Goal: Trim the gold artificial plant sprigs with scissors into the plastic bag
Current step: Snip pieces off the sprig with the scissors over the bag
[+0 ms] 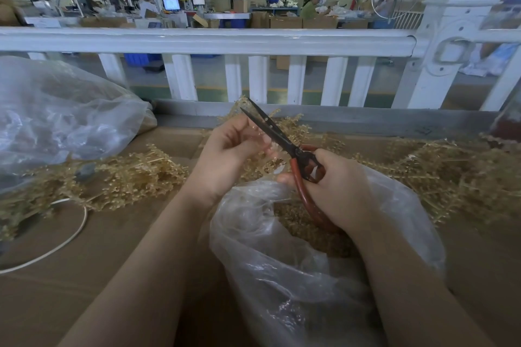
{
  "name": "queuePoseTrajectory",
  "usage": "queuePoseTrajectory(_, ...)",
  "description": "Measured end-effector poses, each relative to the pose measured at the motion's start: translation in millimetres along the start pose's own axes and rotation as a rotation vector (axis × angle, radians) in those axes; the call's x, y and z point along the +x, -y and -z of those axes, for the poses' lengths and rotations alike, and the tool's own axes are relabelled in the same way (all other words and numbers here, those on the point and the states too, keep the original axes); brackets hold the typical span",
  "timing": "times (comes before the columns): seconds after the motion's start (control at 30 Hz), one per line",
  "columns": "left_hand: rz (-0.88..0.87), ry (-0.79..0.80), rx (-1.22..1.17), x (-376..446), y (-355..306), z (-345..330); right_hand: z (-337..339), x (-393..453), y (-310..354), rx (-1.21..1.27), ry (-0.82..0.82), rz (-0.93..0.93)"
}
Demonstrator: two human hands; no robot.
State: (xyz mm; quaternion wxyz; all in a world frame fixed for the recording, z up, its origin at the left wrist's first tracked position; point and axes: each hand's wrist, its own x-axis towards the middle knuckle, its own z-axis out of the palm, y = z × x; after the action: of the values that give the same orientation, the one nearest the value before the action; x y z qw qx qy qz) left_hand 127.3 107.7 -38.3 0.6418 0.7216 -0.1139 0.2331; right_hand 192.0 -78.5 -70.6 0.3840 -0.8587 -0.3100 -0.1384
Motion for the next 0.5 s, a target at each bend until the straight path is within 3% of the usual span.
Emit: queuePoseTrajectory(0.5,0.043,-0.035,0.032,-2.5,-4.4,-3.3,1.1,0.4,-1.2,0.0,0.001,-0.004)
